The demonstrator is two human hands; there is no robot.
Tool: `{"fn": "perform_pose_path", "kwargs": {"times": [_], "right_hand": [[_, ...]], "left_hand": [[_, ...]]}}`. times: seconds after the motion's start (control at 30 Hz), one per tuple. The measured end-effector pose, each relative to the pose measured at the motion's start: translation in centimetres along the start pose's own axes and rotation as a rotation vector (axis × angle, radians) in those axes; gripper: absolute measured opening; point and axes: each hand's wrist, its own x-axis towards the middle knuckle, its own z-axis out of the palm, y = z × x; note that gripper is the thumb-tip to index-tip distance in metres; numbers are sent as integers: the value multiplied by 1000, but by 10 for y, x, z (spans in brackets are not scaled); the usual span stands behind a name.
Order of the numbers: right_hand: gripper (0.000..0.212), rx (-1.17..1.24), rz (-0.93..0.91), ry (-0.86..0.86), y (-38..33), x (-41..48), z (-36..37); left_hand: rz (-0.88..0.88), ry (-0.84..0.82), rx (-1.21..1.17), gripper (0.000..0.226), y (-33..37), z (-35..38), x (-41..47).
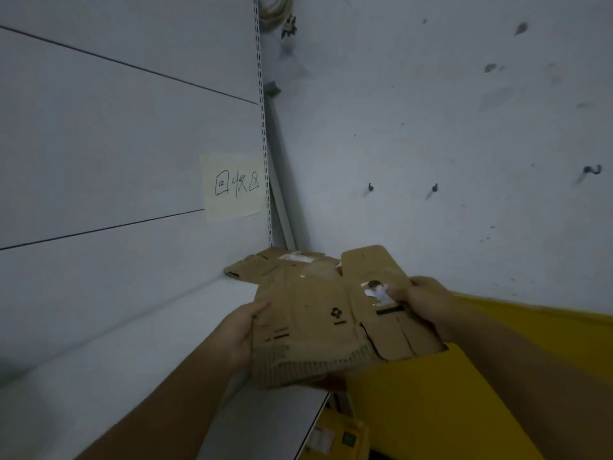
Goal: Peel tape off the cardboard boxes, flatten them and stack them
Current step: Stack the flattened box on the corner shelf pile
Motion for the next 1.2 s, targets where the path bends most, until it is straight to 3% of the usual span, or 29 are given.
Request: {"fn": "perform_pose_path", "kwargs": {"times": [0.13,0.3,0.47,0.6,0.77,0.9,1.03,1.13,1.2], "right_hand": [[36,49,-48,7,1,51,-5],[35,187,-71,-52,-4,99,26],[37,347,-77,-90,-20,143,79],[41,356,-17,-48,-22,174,108],[47,386,69,-56,-25,219,120],[52,371,-39,-199,-18,239,139],[33,205,-6,-646,-19,258,134],[26,113,22,-670,-29,288,123],[23,96,-81,-641,-35,304,124]], "left_hand": [[43,-31,87,26,22,10,15],[176,24,115,49,28,-10,37],[372,131,-156,26,51,-25,61],[446,57,-481,33,67,-30,89],[448,37,-479,35,69,-15,131],[471,205,-439,22,67,-2,158],[482,449,-422,18,76,-31,162],[451,607,-386,21,76,-53,154],[413,666,-351,25,73,-59,149]]}}
